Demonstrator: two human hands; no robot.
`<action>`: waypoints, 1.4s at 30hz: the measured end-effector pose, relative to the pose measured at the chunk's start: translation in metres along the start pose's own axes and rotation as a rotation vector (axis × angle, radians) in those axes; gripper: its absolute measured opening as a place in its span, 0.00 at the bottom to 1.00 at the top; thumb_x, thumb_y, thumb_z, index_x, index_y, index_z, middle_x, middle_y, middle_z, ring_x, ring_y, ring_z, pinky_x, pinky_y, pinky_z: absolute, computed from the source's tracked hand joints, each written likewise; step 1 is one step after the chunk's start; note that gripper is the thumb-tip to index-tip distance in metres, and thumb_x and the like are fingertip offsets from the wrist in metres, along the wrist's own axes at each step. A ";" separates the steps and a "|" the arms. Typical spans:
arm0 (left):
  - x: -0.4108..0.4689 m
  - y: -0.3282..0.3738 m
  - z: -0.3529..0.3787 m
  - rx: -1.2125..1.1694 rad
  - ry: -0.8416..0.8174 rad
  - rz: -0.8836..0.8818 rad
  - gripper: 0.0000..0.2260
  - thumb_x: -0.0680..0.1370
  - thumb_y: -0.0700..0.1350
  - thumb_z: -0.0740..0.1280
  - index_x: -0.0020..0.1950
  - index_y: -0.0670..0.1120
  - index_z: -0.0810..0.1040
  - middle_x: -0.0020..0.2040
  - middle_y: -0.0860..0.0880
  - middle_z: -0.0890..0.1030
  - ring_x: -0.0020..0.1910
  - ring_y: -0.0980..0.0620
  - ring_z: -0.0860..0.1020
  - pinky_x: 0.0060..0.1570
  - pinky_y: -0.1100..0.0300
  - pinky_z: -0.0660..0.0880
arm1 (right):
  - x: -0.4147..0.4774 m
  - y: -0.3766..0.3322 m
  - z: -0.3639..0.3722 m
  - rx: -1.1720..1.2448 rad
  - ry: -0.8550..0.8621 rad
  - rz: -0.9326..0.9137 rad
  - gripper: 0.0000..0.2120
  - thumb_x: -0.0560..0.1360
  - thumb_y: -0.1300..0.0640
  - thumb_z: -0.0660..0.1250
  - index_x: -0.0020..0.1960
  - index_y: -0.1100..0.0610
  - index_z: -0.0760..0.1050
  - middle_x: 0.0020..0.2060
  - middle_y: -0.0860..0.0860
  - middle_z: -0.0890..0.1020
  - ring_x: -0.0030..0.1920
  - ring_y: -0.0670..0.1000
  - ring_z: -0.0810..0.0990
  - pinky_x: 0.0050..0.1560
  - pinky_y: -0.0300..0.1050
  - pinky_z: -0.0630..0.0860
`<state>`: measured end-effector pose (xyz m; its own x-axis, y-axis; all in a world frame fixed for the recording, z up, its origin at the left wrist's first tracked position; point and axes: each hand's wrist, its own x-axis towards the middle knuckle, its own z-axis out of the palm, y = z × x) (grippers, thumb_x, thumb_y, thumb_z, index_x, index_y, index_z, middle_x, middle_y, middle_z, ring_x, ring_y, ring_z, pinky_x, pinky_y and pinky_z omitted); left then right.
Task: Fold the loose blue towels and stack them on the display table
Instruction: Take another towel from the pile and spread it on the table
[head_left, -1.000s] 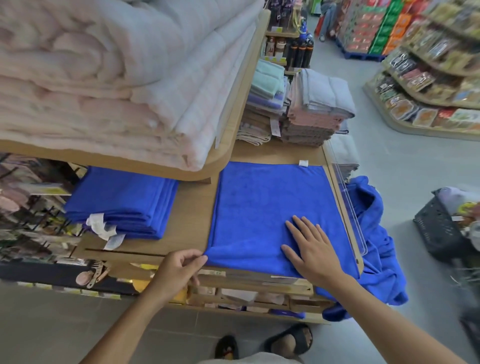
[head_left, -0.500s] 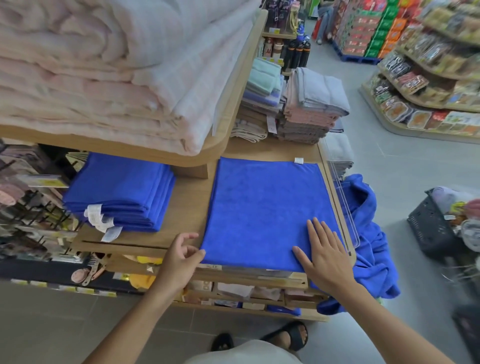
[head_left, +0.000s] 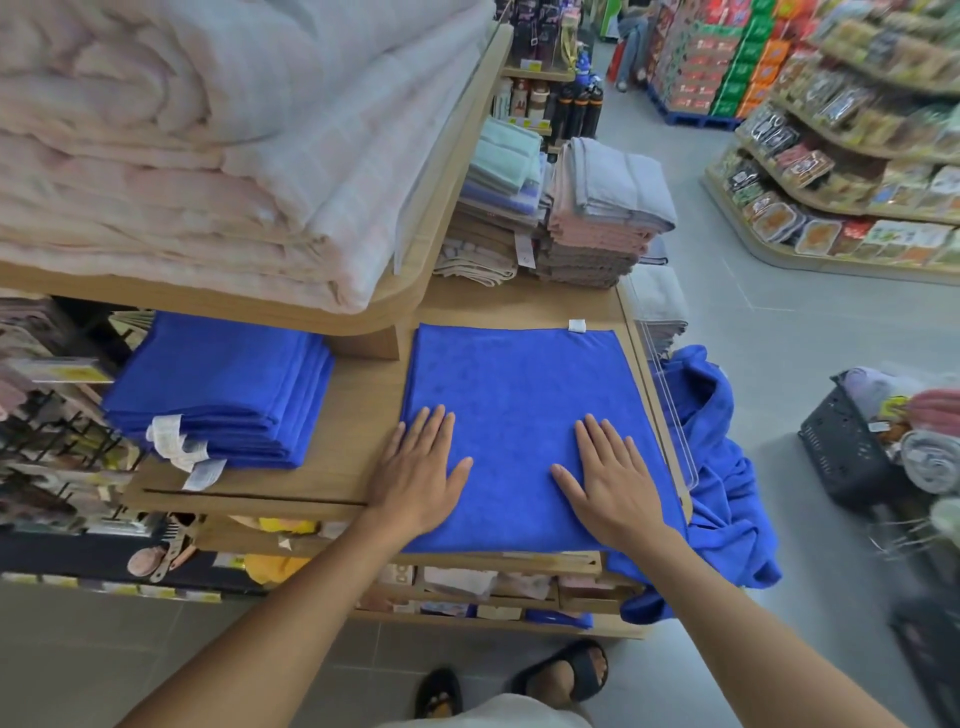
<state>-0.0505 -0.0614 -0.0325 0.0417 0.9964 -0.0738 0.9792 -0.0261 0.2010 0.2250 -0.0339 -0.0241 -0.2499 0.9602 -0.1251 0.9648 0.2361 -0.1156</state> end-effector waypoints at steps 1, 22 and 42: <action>-0.002 -0.006 0.004 0.010 0.002 0.015 0.33 0.83 0.63 0.46 0.84 0.48 0.45 0.84 0.52 0.44 0.82 0.54 0.40 0.80 0.52 0.41 | -0.005 0.003 0.003 -0.012 0.003 0.002 0.43 0.77 0.28 0.34 0.84 0.52 0.43 0.83 0.47 0.45 0.82 0.48 0.40 0.82 0.51 0.41; 0.192 -0.021 -0.086 0.277 -0.121 0.025 0.15 0.78 0.32 0.59 0.62 0.40 0.76 0.63 0.40 0.77 0.63 0.39 0.76 0.61 0.46 0.76 | 0.207 0.066 -0.094 -0.219 -0.052 -0.075 0.18 0.80 0.59 0.62 0.69 0.51 0.72 0.62 0.54 0.81 0.59 0.60 0.80 0.48 0.50 0.69; 0.244 0.008 -0.124 0.588 -0.508 -0.196 0.18 0.74 0.47 0.73 0.64 0.48 0.77 0.60 0.48 0.81 0.57 0.43 0.82 0.49 0.51 0.77 | 0.271 0.087 -0.134 -0.052 -0.488 -0.136 0.15 0.76 0.52 0.70 0.51 0.65 0.81 0.42 0.56 0.79 0.43 0.56 0.76 0.41 0.46 0.69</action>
<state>-0.0567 0.1912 0.0722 -0.1950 0.8324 -0.5186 0.9164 -0.0337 -0.3987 0.2517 0.2663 0.0639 -0.3707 0.7413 -0.5595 0.9205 0.3733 -0.1153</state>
